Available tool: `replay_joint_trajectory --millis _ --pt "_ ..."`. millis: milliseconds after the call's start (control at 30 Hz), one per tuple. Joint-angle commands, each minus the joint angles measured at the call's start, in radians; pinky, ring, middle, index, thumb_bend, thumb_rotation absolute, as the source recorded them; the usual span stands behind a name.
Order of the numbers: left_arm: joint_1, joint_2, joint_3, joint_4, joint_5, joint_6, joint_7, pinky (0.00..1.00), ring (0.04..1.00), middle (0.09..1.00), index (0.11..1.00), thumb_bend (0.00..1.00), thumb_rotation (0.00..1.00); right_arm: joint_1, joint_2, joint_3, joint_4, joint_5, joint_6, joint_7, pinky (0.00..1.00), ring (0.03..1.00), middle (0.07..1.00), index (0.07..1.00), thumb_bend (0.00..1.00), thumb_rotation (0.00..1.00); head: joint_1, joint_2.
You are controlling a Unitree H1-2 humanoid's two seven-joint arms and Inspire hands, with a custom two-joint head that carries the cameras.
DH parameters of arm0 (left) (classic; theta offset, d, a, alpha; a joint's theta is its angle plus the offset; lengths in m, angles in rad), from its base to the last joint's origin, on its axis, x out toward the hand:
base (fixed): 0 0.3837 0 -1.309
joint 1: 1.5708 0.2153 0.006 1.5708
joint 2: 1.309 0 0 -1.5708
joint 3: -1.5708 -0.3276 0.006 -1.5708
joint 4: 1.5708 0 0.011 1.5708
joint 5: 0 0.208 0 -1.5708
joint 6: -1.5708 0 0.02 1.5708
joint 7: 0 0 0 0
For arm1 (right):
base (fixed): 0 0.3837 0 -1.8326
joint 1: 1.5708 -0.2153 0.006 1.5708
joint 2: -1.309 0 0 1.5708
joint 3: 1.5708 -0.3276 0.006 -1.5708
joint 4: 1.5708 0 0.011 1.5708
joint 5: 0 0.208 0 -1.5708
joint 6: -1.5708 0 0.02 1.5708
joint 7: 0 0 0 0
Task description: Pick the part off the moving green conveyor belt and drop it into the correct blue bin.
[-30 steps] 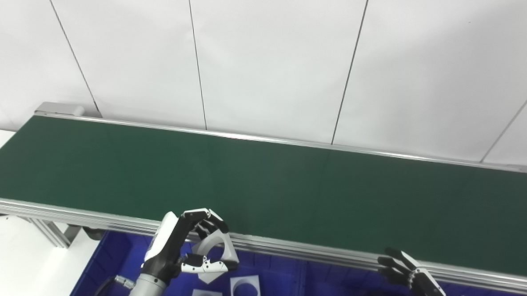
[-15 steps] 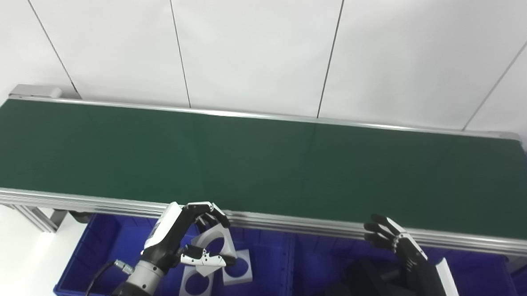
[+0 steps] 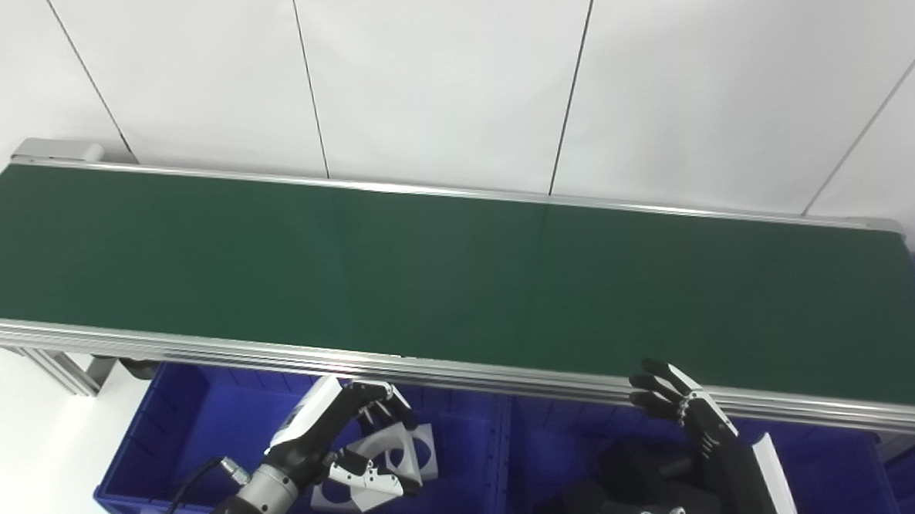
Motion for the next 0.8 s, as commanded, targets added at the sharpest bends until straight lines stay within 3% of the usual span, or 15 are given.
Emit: replay_joint_trajectory --millis 0,100,133,167,200,267,333,433,633,767 --pt "-0.019 0.016 -0.003 -0.012 0.025 -0.011 0.014 0.34 0.449 0.540 0.521 0.47 0.00 -0.005 0.005 0.002 -0.038 0.002 -0.006 -0.003 0.72 0.737 0.790 0.845 0.90 0.33 0.000 0.001" --pt "-0.027 0.015 -0.011 0.012 0.080 -0.004 0.032 0.34 0.462 0.540 0.515 0.47 0.00 -0.004 0.005 0.001 -0.036 0.008 -0.003 -0.002 0.72 0.739 0.792 0.845 0.90 0.34 -0.002 0.000" --pt "-0.029 0.014 -0.011 0.016 0.094 -0.002 0.038 0.48 0.464 0.536 0.498 0.48 0.00 -0.004 0.005 0.001 -0.034 0.008 -0.003 -0.002 0.72 0.739 0.792 0.846 0.91 0.34 -0.003 -0.001" --pt "-0.030 0.013 -0.013 0.021 0.114 -0.001 0.049 0.54 0.465 0.534 0.489 0.49 0.00 -0.004 0.006 0.001 -0.033 0.007 -0.006 -0.004 0.72 0.739 0.792 0.846 0.91 0.34 -0.006 -0.002" --pt "-0.031 0.009 -0.013 0.024 0.129 0.002 0.057 0.63 0.644 0.678 0.495 0.50 0.02 -0.004 0.007 0.001 -0.031 0.006 -0.010 -0.005 0.72 0.737 0.790 0.843 0.91 0.34 -0.006 -0.002" --pt "-0.031 0.004 -0.011 0.028 0.137 0.009 0.060 0.70 0.769 0.792 0.498 0.51 0.04 -0.005 0.006 0.002 -0.028 0.005 -0.015 -0.005 0.72 0.735 0.788 0.842 0.91 0.33 -0.008 -0.002" --pt "-0.030 0.003 -0.010 0.027 0.134 0.018 0.052 0.74 0.843 0.870 0.742 0.65 0.03 -0.007 0.007 0.003 -0.026 0.001 -0.020 -0.007 0.71 0.732 0.787 0.840 0.90 0.33 -0.010 -0.002" --pt "-0.029 0.008 -0.014 0.023 0.113 0.001 0.044 0.78 0.904 0.950 0.866 0.77 0.15 -0.008 0.008 0.004 -0.021 -0.001 -0.027 -0.010 0.71 0.733 0.789 0.840 0.91 0.33 -0.013 -0.002" --pt "-0.023 0.017 -0.019 0.000 0.034 -0.040 0.016 0.83 0.949 0.991 0.929 0.89 0.23 -0.007 0.011 0.008 -0.020 -0.001 -0.029 -0.010 0.71 0.739 0.792 0.840 0.91 0.32 -0.024 -0.002" --pt "-0.019 0.024 -0.024 -0.017 -0.113 -0.105 -0.046 0.88 0.961 0.973 0.915 0.93 0.22 -0.004 0.015 0.010 -0.021 -0.011 -0.027 -0.013 0.71 0.741 0.790 0.835 0.91 0.32 -0.041 0.001"
